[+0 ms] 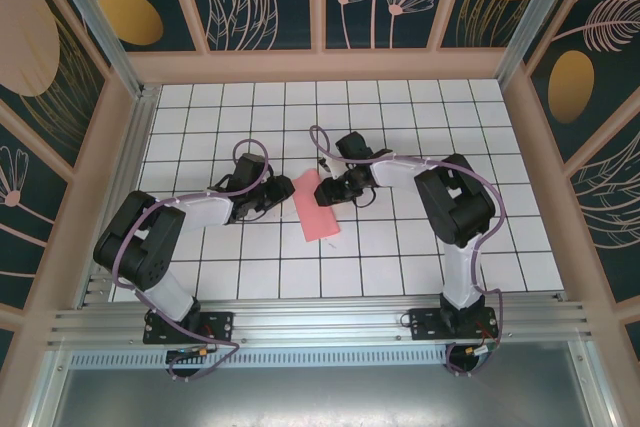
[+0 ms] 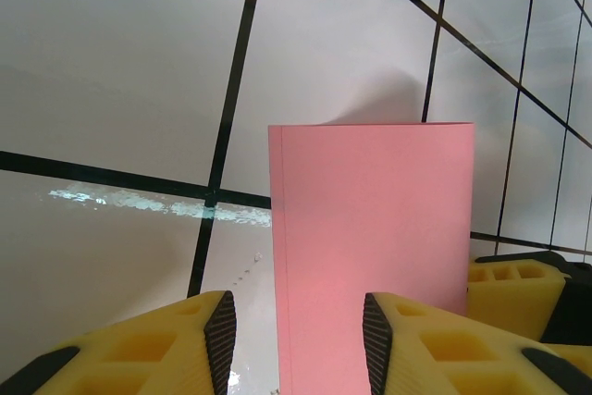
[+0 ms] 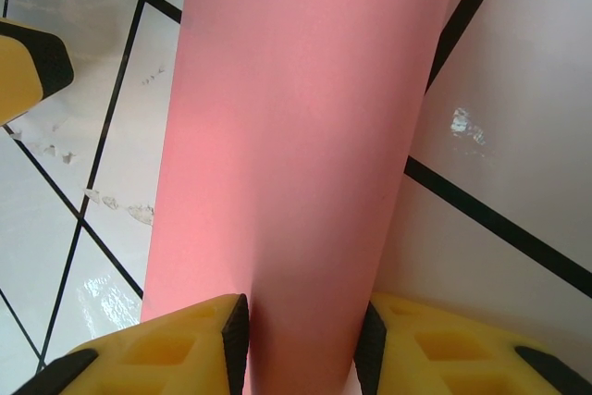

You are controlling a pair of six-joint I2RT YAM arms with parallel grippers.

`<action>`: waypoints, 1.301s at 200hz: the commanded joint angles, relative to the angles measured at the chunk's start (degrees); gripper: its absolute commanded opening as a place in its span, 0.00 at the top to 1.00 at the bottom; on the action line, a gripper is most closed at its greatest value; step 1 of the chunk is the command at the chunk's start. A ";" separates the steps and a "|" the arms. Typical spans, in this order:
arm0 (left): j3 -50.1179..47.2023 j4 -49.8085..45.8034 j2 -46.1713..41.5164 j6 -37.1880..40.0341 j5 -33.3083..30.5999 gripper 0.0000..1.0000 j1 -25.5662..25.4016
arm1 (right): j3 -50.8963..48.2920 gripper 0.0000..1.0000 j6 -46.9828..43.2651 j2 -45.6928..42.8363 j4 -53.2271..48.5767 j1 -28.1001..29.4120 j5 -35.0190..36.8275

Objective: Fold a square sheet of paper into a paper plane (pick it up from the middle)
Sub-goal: First fold in half a square sheet of paper at the center of the table, then hold the square sheet of paper at the center of the table.

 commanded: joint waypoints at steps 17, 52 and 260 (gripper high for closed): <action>0.65 -0.57 0.90 -0.45 0.88 0.57 -0.24 | 0.40 0.61 -1.67 3.90 -3.06 0.26 6.78; 0.65 -0.17 1.25 -0.51 1.59 0.57 -0.24 | 0.91 0.58 -1.13 4.68 -3.50 0.82 7.87; 1.27 3.60 2.06 -1.57 6.42 0.59 -0.22 | 2.22 0.58 2.46 7.33 -5.00 1.20 11.43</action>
